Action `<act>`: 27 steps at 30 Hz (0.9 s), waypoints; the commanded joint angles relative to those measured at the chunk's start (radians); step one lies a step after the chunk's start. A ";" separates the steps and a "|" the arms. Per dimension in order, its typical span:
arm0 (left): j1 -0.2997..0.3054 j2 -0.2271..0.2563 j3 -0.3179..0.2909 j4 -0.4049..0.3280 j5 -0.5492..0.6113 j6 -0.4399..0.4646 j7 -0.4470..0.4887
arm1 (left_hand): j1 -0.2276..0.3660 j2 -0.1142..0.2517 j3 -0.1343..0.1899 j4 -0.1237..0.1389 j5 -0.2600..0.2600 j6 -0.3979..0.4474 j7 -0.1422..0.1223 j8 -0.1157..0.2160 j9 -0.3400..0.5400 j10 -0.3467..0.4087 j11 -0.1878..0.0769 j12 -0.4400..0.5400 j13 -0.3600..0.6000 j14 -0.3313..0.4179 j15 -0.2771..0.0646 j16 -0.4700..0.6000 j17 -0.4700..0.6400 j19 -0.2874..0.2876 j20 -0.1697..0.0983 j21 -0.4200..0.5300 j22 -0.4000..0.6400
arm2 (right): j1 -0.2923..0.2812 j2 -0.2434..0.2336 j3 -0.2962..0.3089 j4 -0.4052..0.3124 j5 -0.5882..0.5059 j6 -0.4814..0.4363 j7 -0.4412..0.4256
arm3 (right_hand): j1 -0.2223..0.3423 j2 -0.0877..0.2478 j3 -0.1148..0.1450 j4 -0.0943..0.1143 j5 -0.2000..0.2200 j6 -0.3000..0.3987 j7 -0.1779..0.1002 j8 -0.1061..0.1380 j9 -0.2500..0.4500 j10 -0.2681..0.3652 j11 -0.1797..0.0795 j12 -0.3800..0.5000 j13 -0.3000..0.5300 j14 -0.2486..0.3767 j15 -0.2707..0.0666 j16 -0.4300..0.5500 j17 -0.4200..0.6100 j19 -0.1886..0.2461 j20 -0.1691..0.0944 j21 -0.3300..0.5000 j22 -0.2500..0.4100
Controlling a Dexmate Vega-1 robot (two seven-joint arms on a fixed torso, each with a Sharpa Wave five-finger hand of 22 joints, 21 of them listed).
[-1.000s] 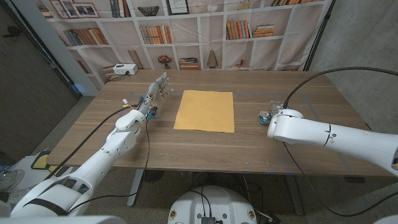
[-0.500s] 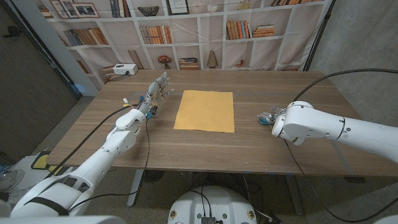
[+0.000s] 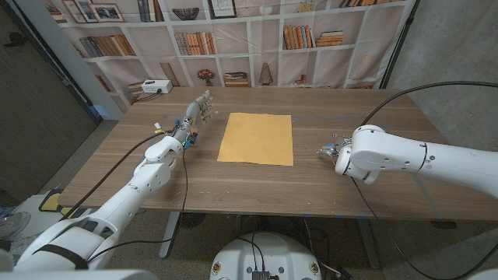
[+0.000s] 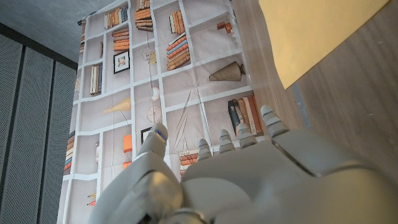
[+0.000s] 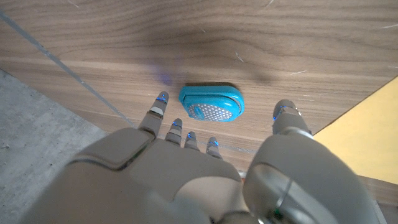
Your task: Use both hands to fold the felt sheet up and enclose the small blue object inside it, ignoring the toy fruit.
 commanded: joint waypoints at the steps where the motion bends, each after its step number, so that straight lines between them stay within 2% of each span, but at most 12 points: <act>1: 0.023 0.013 -0.012 -0.028 -0.006 -0.004 0.008 | -0.009 -0.002 0.002 0.006 0.003 -0.003 -0.004 -0.002 0.002 -0.005 0.002 0.001 0.005 0.003 0.006 0.004 0.006 0.005 0.010 0.004 0.001 | 0.134 0.054 -0.156 0.096 0.089 -0.008 -0.099 | 0.017 0.007 -0.004 -0.001 0.008 0.048 -0.002 0.017 0.003 0.031 -0.015 0.018 0.005 0.021 -0.013 0.018 0.001 0.022 -0.005 0.016 0.004; 2: 0.024 0.014 -0.013 -0.030 -0.006 -0.005 0.009 | -0.009 -0.002 0.002 0.006 0.003 -0.003 -0.004 -0.002 0.002 -0.005 0.003 0.001 0.005 0.003 0.005 0.004 0.006 0.006 0.010 0.004 0.001 | 0.146 0.058 -0.165 0.109 0.106 -0.008 -0.099 | 0.022 0.011 -0.003 -0.001 0.009 0.056 -0.001 0.019 0.003 0.047 -0.017 0.024 0.005 0.029 -0.015 0.022 0.001 0.030 -0.008 0.019 0.003; 4: 0.027 0.016 -0.014 -0.034 -0.006 -0.004 0.011 | -0.010 -0.002 0.002 0.007 0.002 -0.004 -0.005 -0.002 0.002 -0.005 0.004 0.001 0.005 0.003 0.004 0.004 0.006 0.006 0.010 0.005 0.001 | 0.167 0.068 -0.178 0.142 0.151 -0.008 -0.099 | 0.032 0.016 -0.005 -0.001 0.010 0.087 -0.023 0.024 0.003 0.082 -0.020 0.035 0.005 0.062 -0.020 0.033 0.000 0.058 -0.010 0.028 0.003; 10: 0.029 0.018 -0.014 -0.039 -0.005 -0.004 0.012 | -0.012 -0.002 0.002 0.008 0.002 -0.005 -0.007 -0.002 0.002 -0.006 0.002 0.001 0.005 0.004 0.004 0.005 0.006 0.009 0.010 0.005 0.002 | 0.190 0.078 -0.193 0.205 0.200 -0.008 -0.063 | 0.040 0.020 -0.009 0.001 0.010 0.086 -0.024 0.016 0.003 0.092 -0.024 0.034 0.004 0.093 -0.028 0.041 -0.001 0.119 -0.021 0.046 0.004; 13: 0.028 0.019 -0.013 -0.041 -0.004 -0.002 0.011 | -0.013 -0.002 0.001 0.009 0.002 -0.005 -0.007 -0.002 0.002 -0.007 0.002 0.000 0.005 0.005 0.003 0.005 0.006 0.009 0.011 0.006 0.002 | 0.172 0.080 -0.173 0.222 0.184 -0.008 -0.034 | 0.044 0.023 -0.011 0.002 0.009 0.086 -0.037 0.012 0.003 0.097 -0.022 0.034 0.004 0.113 -0.028 0.047 -0.001 0.153 -0.016 0.056 0.004; 15: 0.027 0.020 -0.013 -0.043 -0.003 0.000 0.011 | -0.014 -0.002 0.001 0.009 0.002 -0.005 -0.007 -0.002 0.002 -0.006 0.005 0.001 0.005 0.005 0.004 0.005 0.006 0.009 0.011 0.006 0.002 | 0.137 0.080 -0.146 0.225 0.162 -0.008 -0.044 | 0.054 0.028 -0.012 0.001 0.010 0.087 -0.037 0.010 0.003 0.112 -0.025 0.036 0.003 0.142 -0.040 0.054 -0.002 0.198 -0.014 0.067 0.004; 16: 0.026 0.021 -0.012 -0.043 -0.004 0.001 0.010 | -0.015 -0.002 0.001 0.009 0.002 -0.006 -0.007 -0.003 0.002 -0.006 0.004 0.001 0.005 0.005 0.004 0.005 0.006 0.009 0.011 0.005 0.002 | 0.125 0.081 -0.137 0.225 0.153 -0.008 -0.051 | 0.061 0.033 -0.016 0.002 0.009 0.110 -0.057 0.014 0.003 0.139 -0.033 0.043 0.003 0.177 -0.049 0.064 0.000 0.252 -0.018 0.081 0.005; 18: 0.026 0.022 -0.012 -0.045 -0.002 0.002 0.012 | -0.015 -0.002 0.001 0.010 0.002 -0.006 -0.007 -0.003 0.002 -0.006 0.002 0.001 0.005 0.004 0.004 0.004 0.006 0.008 0.011 0.005 0.002 | 0.098 0.084 -0.116 0.224 0.124 -0.008 -0.057 | 0.073 0.039 -0.018 0.002 0.009 0.137 -0.076 0.018 0.003 0.168 -0.045 0.049 0.003 0.230 -0.063 0.079 0.002 0.306 -0.034 0.093 0.006; 21: 0.025 0.023 -0.011 -0.047 -0.003 0.006 0.011 | -0.016 -0.002 0.001 0.010 0.002 -0.005 -0.007 -0.002 0.002 -0.007 0.002 0.001 0.005 0.004 0.004 0.004 0.006 0.008 0.011 0.005 0.002 | 0.044 0.083 -0.065 0.210 0.035 -0.008 -0.011 | 0.122 0.075 -0.008 -0.003 0.012 0.207 -0.104 0.031 0.004 0.228 -0.070 0.060 0.002 0.342 -0.104 0.114 0.010 0.385 -0.062 0.110 0.009; 23: 0.024 0.024 -0.011 -0.048 -0.002 0.006 0.011 | -0.016 -0.002 0.001 0.010 0.002 -0.005 -0.007 -0.002 0.002 -0.006 0.002 0.001 0.005 0.005 0.004 0.005 0.006 0.008 0.011 0.005 0.002 | 0.024 0.084 -0.050 0.204 -0.026 -0.008 0.030 | 0.144 0.087 -0.008 -0.006 0.010 0.255 -0.124 0.041 0.004 0.277 -0.082 0.072 0.002 0.398 -0.115 0.135 0.015 0.422 -0.071 0.119 0.011; 25: 0.024 0.024 -0.012 -0.050 -0.001 0.005 0.013 | -0.017 -0.002 0.001 0.011 0.002 -0.006 -0.008 -0.003 0.002 -0.005 0.005 0.001 0.005 0.004 0.004 0.004 0.006 0.009 0.011 0.005 0.002 | -0.002 0.086 -0.026 0.197 -0.093 -0.008 0.076 | 0.165 0.097 -0.008 -0.008 0.008 0.295 -0.128 0.047 0.004 0.314 -0.090 0.080 0.002 0.459 -0.133 0.160 0.025 0.461 -0.086 0.130 0.013; 27: 0.025 0.025 -0.012 -0.053 -0.001 0.006 0.015 | -0.017 -0.002 0.001 0.011 0.002 -0.006 -0.008 -0.003 0.002 -0.004 0.005 0.002 0.005 0.004 0.004 0.004 0.006 0.009 0.011 0.006 0.002 | -0.030 0.086 -0.004 0.188 -0.167 -0.005 0.116 | 0.205 0.120 0.001 -0.015 0.008 0.342 -0.130 0.056 0.005 0.365 -0.115 0.094 0.003 0.520 -0.165 0.190 0.039 0.490 -0.112 0.138 0.015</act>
